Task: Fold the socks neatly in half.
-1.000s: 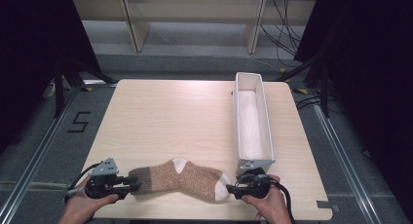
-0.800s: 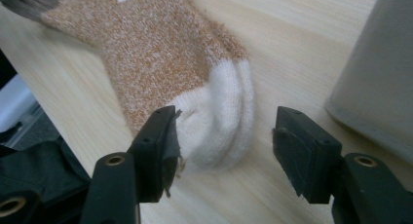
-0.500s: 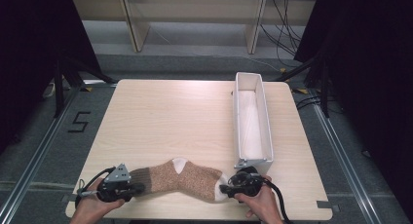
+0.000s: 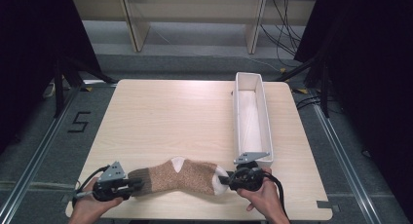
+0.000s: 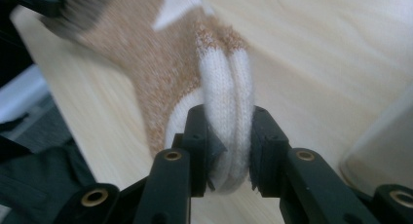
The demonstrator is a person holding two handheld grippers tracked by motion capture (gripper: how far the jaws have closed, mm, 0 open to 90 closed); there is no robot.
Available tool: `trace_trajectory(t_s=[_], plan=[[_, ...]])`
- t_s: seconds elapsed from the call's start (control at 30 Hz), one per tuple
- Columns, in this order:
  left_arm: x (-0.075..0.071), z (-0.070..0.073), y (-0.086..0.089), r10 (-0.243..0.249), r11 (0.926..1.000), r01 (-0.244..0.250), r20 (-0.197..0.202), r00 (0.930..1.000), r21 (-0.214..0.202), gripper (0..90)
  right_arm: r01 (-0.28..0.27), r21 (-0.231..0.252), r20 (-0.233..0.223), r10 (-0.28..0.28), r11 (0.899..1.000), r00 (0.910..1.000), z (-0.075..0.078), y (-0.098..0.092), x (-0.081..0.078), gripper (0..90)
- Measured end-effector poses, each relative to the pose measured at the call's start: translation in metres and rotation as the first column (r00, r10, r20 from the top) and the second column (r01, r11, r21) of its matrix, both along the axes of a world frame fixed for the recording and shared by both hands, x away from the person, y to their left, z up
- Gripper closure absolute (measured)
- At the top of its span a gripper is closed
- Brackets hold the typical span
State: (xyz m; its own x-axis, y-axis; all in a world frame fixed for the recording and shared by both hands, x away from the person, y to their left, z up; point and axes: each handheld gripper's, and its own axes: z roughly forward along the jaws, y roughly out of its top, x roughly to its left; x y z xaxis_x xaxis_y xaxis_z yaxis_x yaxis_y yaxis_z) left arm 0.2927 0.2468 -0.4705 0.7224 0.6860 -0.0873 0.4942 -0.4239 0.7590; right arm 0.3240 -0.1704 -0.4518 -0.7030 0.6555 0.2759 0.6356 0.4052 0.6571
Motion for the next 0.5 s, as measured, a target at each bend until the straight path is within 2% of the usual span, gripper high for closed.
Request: trace_trajectory(t_s=[0.03, 0.1, 0.13, 0.17, 0.2, 0.23, 0.27, 0.33, 0.37, 0.4, 0.47, 0.5], plan=[[0.001, 0.002, 0.006, 0.006, 0.9998, -0.006, 0.004, 1.0000, 0.017, 78.4, -0.002, 0.012, 0.003, 0.002, 1.000, 1.0000, 0.005, 0.000, 0.002, 72.9], [0.003, 0.001, 0.015, 0.025, 0.9996, -0.025, 0.012, 0.9996, -0.009, 78.7, -0.005, 0.018, 0.001, 0.005, 1.000, 1.0000, 0.017, 0.000, 0.006, 73.0], [0.003, -0.001, 0.016, 0.049, 0.9983, -0.048, 0.007, 0.9988, -0.032, 78.9, -0.009, 0.009, 0.028, 0.009, 1.000, 0.9996, 0.020, 0.000, 0.009, 73.1], [0.004, -0.003, 0.019, 0.045, 0.9988, -0.045, 0.005, 0.9990, -0.018, 78.9, -0.005, 0.011, 0.029, 0.005, 1.000, 0.9996, 0.025, 0.001, 0.011, 73.2], [0.003, -0.005, 0.017, 0.071, 0.9970, -0.071, 0.000, 0.9975, -0.030, 78.9, -0.013, 0.011, 0.043, 0.013, 1.000, 0.9990, 0.030, 0.002, 0.015, 73.3], [0.003, -0.005, 0.017, 0.071, 0.9970, -0.071, 0.000, 0.9975, -0.030, 79.2, -0.013, 0.011, 0.043, 0.013, 1.000, 0.9990, 0.030, 0.002, 0.015, 73.3], [0.004, -0.005, 0.018, 0.047, 0.9988, -0.047, 0.004, 0.9989, -0.009, 80.4, -0.019, 0.007, 0.046, 0.018, 1.000, 0.9988, 0.041, 0.005, 0.020, 73.3], [0.004, -0.006, 0.015, 0.035, 0.9991, -0.035, 0.000, 0.9994, -0.022, 82.6, -0.028, -0.005, 0.045, 0.028, 1.000, 0.9986, 0.043, 0.005, 0.022, 73.3], [0.004, -0.008, 0.009, 0.014, 0.9999, -0.014, -0.006, 0.9999, 0.000, 83.3, -0.027, 0.000, 0.028, 0.027, 1.000, 0.9992, 0.050, 0.008, 0.028, 73.4], [0.004, -0.008, 0.009, 0.014, 0.9999, -0.014, -0.006, 0.9999, 0.000, 83.6, -0.027, 0.000, 0.028, 0.027, 1.000, 0.9992, 0.050, 0.008, 0.028, 73.4], [0.008, -0.016, -0.003, -0.005, 0.9999, 0.006, -0.031, 0.9995, 0.014, 84.2, -0.028, 0.020, -0.009, 0.029, 0.999, 0.9996, 0.057, 0.016, 0.034, 73.4], [0.010, -0.019, -0.006, -0.009, 0.9999, 0.010, -0.032, 0.9994, 0.012, 84.4, -0.048, 0.009, 0.017, 0.048, 0.999, 0.9987, 0.060, 0.020, 0.038, 73.4]])
